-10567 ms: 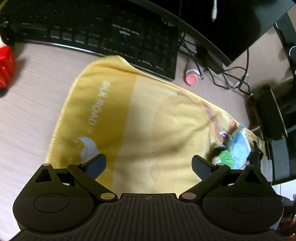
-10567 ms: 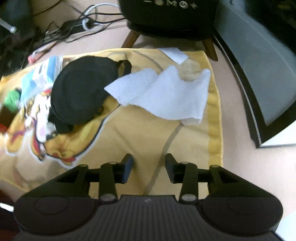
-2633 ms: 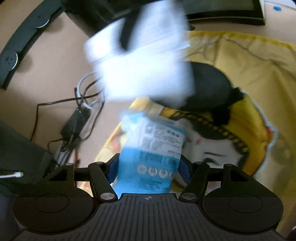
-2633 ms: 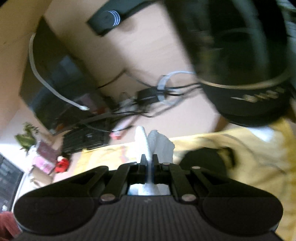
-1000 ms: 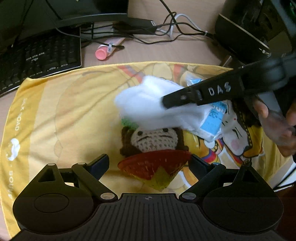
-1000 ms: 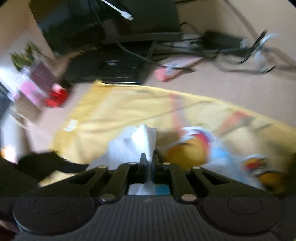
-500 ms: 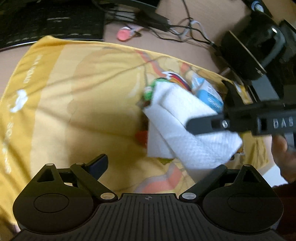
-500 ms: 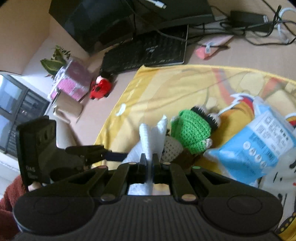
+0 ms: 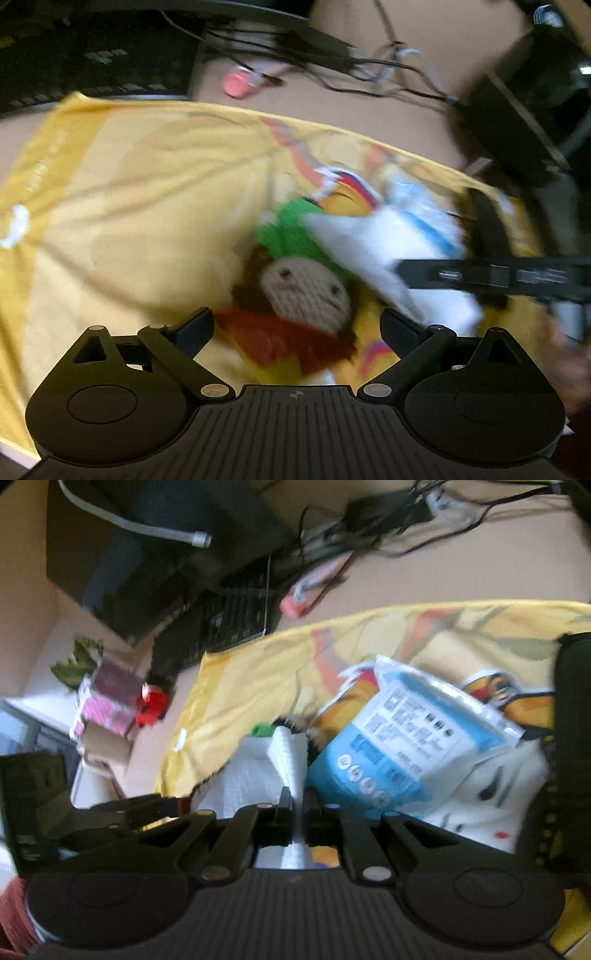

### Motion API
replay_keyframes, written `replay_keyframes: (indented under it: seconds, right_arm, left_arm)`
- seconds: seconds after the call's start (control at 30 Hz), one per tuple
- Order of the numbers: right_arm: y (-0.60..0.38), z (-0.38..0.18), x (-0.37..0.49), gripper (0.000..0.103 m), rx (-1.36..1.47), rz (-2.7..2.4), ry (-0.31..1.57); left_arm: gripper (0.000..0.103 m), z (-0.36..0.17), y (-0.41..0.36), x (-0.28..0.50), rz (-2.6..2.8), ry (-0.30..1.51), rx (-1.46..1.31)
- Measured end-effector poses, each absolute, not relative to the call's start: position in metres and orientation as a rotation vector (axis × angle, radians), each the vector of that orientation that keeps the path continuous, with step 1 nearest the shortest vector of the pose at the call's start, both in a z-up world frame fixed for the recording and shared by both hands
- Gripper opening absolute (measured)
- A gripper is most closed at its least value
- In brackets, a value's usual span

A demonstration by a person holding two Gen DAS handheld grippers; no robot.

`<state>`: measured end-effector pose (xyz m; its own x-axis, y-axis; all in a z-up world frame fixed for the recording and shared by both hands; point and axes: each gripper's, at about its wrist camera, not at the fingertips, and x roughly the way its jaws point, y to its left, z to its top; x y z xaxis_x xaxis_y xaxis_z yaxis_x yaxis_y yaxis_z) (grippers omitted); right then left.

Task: Organize soft objects
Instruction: 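Wipe the tissue over the knitted toy and blue packet with the right gripper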

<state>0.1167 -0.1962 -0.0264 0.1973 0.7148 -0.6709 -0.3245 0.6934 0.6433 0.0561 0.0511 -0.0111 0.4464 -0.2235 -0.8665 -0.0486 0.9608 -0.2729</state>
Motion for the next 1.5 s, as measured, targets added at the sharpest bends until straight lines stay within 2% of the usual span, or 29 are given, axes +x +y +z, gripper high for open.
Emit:
replay_keyframes:
  seconds: [0.03, 0.07, 0.13, 0.27, 0.37, 0.5, 0.6, 0.73, 0.9, 0.97, 1.1, 1.37, 1.5]
  right_arm:
    - [-0.204, -0.026, 0.117, 0.006, 0.421, 0.747, 1.14]
    - [-0.211, -0.025, 0.117, 0.006, 0.446, 0.736, 1.128]
    - [-0.226, -0.022, 0.119, 0.006, 0.499, 0.706, 1.118]
    - [-0.243, -0.008, 0.123, 0.006, 0.529, 0.665, 1.085]
    - [-0.239, 0.012, 0.128, 0.006, 0.472, 0.632, 1.038]
    - [-0.214, 0.036, 0.138, 0.006, 0.385, 0.658, 0.962]
    - [-0.191, 0.053, 0.147, 0.005, 0.368, 0.685, 0.927]
    - [-0.162, 0.066, 0.155, 0.005, 0.368, 0.788, 0.895]
    - [-0.131, 0.029, 0.168, 0.006, 0.379, 0.824, 1.062]
    - [-0.127, 0.014, 0.163, 0.006, 0.299, 0.776, 1.11]
    - [-0.142, -0.006, 0.145, 0.006, 0.209, 0.694, 1.145]
    - [-0.161, -0.021, 0.125, 0.006, 0.124, 0.582, 1.137]
    - [-0.182, -0.006, 0.127, 0.006, 0.222, 0.561, 1.104]
  left_arm:
    - [0.087, -0.012, 0.047, 0.059, -0.092, 1.099, -0.256]
    - [0.079, -0.013, 0.045, 0.06, -0.087, 1.097, -0.246]
    - [0.076, -0.012, 0.042, 0.061, -0.081, 1.088, -0.232]
    - [0.075, 0.006, 0.045, 0.063, -0.071, 1.009, -0.111]
    - [0.076, 0.021, 0.025, 0.066, -0.043, 0.873, 0.292]
    - [0.077, 0.001, -0.006, 0.066, -0.082, 0.75, 0.701]
    - [0.078, -0.013, -0.023, 0.062, -0.156, 0.756, 0.749]
    - [0.081, -0.013, -0.033, 0.045, -0.26, 0.748, 0.668]
    - [0.09, 0.001, -0.021, 0.031, -0.396, 0.773, 0.473]
    - [0.094, 0.006, -0.016, 0.028, -0.395, 0.772, 0.442]
    - [0.094, 0.015, -0.001, 0.03, -0.366, 0.799, 0.319]
    - [0.1, 0.002, 0.059, 0.082, -0.258, 0.96, -0.197]
    - [0.1, -0.017, 0.067, 0.101, -0.225, 1.052, -0.351]
